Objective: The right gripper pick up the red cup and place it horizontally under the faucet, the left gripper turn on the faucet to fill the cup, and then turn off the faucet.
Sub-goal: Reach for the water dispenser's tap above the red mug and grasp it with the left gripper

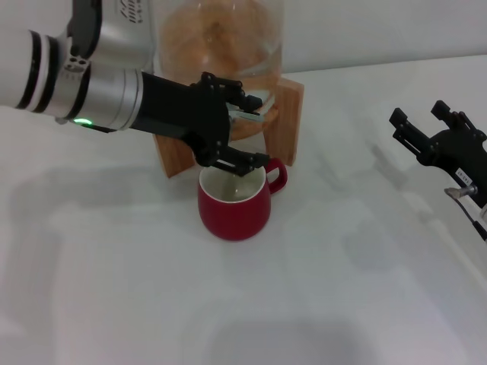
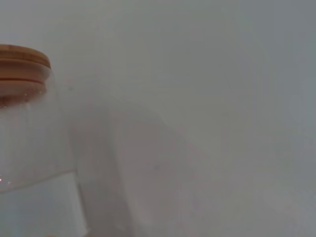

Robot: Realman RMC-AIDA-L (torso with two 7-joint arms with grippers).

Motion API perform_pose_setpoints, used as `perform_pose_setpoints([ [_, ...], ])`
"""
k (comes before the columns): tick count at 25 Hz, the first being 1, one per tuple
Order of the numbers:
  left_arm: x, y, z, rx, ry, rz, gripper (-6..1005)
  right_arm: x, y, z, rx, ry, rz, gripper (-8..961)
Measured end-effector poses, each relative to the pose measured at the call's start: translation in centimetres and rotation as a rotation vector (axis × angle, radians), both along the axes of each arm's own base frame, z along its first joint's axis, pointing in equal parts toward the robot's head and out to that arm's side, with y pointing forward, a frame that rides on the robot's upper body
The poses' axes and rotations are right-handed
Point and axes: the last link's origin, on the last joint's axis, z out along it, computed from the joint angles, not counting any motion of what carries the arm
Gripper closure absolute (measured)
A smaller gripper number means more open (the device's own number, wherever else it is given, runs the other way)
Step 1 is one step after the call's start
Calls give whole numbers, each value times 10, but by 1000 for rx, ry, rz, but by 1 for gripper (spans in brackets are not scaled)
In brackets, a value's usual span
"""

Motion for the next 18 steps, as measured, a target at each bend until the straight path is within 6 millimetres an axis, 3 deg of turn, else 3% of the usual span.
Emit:
perform_pose_setpoints([
  [18,6,-3,-8,-8,18,-38,181,0,-3,-1,-6,4,8,91],
])
